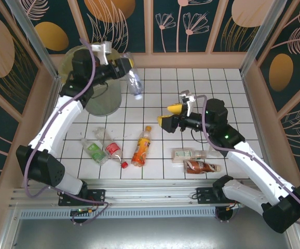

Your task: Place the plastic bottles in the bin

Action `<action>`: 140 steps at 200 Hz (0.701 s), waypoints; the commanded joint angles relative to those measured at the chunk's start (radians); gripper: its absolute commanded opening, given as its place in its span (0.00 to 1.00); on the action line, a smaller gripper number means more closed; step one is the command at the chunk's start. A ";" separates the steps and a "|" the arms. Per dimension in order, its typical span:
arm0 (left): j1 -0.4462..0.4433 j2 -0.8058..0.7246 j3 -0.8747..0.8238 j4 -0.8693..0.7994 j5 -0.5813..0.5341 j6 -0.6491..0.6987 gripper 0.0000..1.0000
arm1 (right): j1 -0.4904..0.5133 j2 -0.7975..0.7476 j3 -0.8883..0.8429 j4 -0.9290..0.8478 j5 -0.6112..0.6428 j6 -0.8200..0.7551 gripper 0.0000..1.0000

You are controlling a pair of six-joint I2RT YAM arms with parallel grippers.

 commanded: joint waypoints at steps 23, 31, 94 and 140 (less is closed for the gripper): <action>0.019 0.038 0.280 -0.312 -0.329 0.263 0.56 | -0.007 -0.056 -0.037 -0.046 0.099 -0.033 0.96; 0.019 0.053 0.330 -0.341 -0.383 0.287 0.57 | -0.008 -0.058 -0.040 -0.048 0.105 -0.033 0.96; 0.021 0.246 0.602 -0.500 -0.781 0.513 0.57 | -0.015 -0.075 -0.075 -0.051 0.124 -0.035 0.96; 0.023 0.362 0.630 -0.525 -0.862 0.595 0.59 | -0.019 -0.093 -0.081 -0.077 0.140 -0.036 0.96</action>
